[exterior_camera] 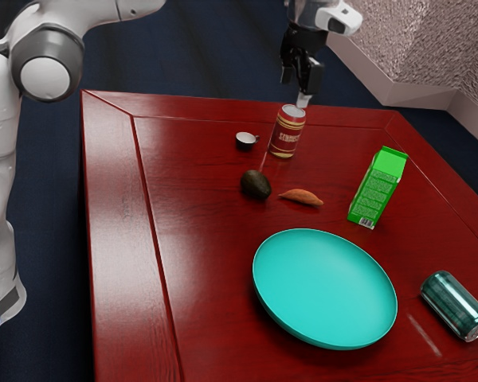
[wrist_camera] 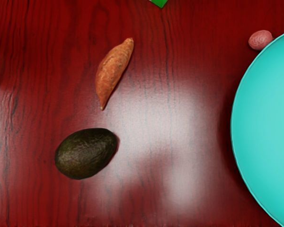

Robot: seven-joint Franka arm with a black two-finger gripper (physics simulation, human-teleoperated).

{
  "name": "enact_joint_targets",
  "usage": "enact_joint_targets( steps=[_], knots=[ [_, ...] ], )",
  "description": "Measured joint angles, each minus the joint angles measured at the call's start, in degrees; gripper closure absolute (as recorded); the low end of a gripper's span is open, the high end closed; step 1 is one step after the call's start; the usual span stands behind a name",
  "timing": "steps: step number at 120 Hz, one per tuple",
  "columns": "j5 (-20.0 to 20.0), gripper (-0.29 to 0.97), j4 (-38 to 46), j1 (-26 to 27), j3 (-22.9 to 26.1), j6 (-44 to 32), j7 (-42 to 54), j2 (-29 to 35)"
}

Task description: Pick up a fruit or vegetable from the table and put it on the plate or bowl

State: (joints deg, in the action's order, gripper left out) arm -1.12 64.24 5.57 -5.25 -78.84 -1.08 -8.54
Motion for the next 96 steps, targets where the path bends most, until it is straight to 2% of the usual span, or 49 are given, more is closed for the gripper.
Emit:
enact_joint_targets(
  steps=[24, 48, 62, 77, 96],
  knots=[
    [-0.42, 0.0, 0.18, 0.03, -0.03, 0.62, 0.09, -0.96],
    [-0.38, 0.0, 0.42, 0.29, 0.19, 4.2, 4.58, -0.37],
    [-0.23, 0.0, 3.87, 1.36, 3.82, 6.9, 7.21, -0.26],
    [-0.56, 0.0, 11.05, 1.29, 4.36, 4.88, 11.81, 0.84],
    [-3.58, 0.0, 14.16, 0.03, 3.42, 0.23, 18.61, 1.03]
  ],
)
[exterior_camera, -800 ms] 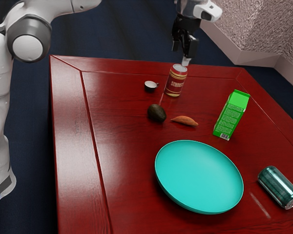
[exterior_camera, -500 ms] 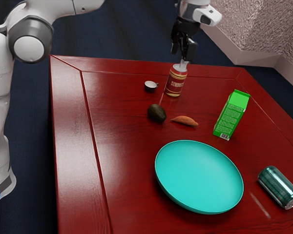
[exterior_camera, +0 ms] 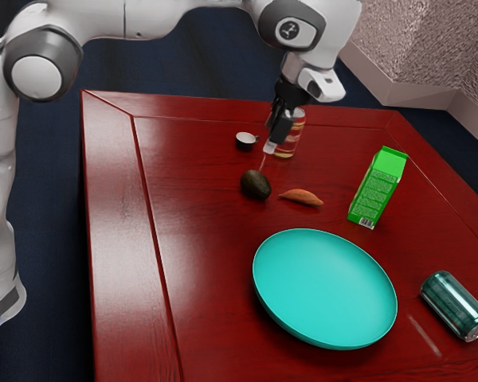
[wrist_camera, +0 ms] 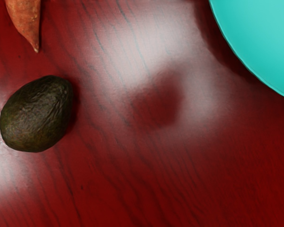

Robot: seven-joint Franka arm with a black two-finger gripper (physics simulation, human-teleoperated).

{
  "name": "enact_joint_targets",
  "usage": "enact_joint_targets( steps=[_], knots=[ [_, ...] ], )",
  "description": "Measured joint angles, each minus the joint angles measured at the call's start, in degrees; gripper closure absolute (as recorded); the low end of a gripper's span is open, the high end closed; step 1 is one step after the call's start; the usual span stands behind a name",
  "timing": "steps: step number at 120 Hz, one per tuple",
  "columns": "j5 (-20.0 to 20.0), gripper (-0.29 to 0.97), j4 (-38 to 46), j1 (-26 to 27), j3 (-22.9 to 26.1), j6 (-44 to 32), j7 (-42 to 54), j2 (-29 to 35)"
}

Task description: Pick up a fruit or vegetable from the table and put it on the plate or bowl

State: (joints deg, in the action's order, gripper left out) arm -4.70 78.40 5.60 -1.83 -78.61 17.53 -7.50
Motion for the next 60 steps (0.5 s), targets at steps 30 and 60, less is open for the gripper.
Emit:
enact_joint_targets(
  steps=[30, 60],
  knots=[
    [2.23, 0.0, 0.89, -1.3, -0.41, -8.93, 9.43, -2.68],
    [2.95, 0.0, 0.74, -4.78, -0.38, -15.64, 14.87, -6.02]
  ],
)
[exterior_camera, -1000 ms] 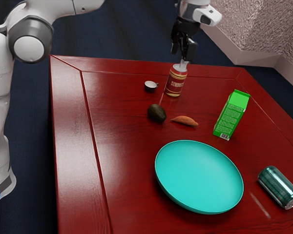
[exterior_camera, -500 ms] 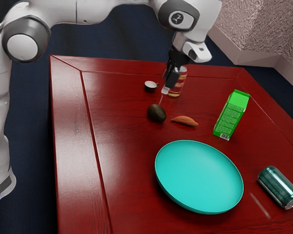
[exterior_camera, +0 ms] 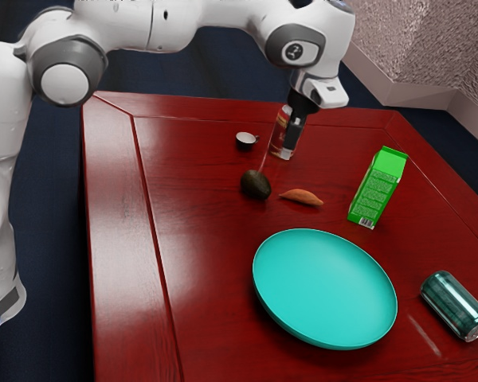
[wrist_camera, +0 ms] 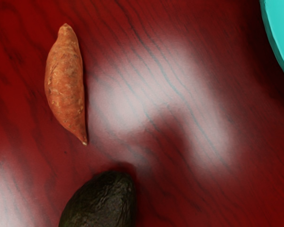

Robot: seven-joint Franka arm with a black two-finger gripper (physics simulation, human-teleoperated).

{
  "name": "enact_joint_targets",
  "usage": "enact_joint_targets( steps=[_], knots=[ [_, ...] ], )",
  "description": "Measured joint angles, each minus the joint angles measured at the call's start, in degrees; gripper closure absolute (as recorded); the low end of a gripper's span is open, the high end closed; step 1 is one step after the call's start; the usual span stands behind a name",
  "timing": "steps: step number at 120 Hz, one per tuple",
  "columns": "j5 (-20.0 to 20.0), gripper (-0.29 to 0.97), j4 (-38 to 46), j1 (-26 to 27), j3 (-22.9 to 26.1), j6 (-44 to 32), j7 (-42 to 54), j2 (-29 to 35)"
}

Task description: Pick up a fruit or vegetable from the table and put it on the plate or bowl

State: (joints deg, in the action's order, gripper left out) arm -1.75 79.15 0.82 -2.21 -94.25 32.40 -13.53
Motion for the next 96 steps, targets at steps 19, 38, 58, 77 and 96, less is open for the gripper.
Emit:
enact_joint_targets(
  steps=[19, 38, 58, 77, 96],
  knots=[
    [0.25, 0.0, -5.5, -0.99, -0.13, -3.18, 1.68, -6.46],
    [0.36, 0.0, -9.92, -2.56, -0.16, -4.67, 2.29, -12.21],
    [1.4, 0.0, -11.54, -3.29, -0.02, -5.95, 2.84, -16.46],
    [2.03, 0.0, -11.55, -3.35, -0.07, -7.13, 3.28, -18.83],
    [2.21, 0.0, -11.54, -3.29, -0.08, -7.77, 3.63, -20.54]
  ],
)
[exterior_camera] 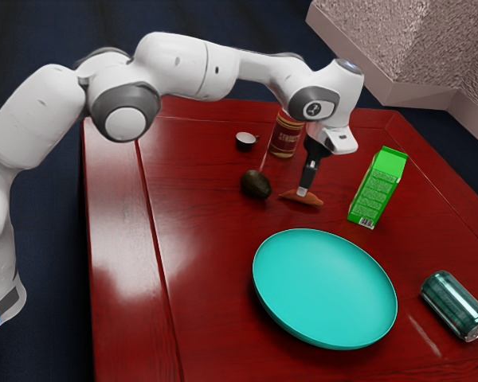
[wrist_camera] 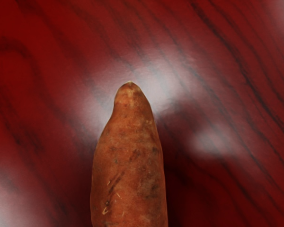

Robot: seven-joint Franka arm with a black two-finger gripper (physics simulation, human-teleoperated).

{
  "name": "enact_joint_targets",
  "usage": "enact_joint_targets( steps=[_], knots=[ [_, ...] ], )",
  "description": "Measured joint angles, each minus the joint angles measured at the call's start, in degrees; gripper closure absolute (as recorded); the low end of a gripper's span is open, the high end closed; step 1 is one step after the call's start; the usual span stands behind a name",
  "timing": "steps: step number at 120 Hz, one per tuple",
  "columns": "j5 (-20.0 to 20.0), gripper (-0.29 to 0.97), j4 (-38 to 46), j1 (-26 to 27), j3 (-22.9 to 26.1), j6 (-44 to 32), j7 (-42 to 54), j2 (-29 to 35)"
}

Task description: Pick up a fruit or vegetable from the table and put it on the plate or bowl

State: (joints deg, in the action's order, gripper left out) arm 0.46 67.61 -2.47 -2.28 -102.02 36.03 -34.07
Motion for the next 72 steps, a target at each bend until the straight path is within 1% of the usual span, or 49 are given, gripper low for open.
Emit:
enact_joint_targets(
  steps=[72],
  knots=[
    [0.15, 0.0, 0.0, 0.19, 0.09, -0.55, 0.61, -2.87]
  ],
)
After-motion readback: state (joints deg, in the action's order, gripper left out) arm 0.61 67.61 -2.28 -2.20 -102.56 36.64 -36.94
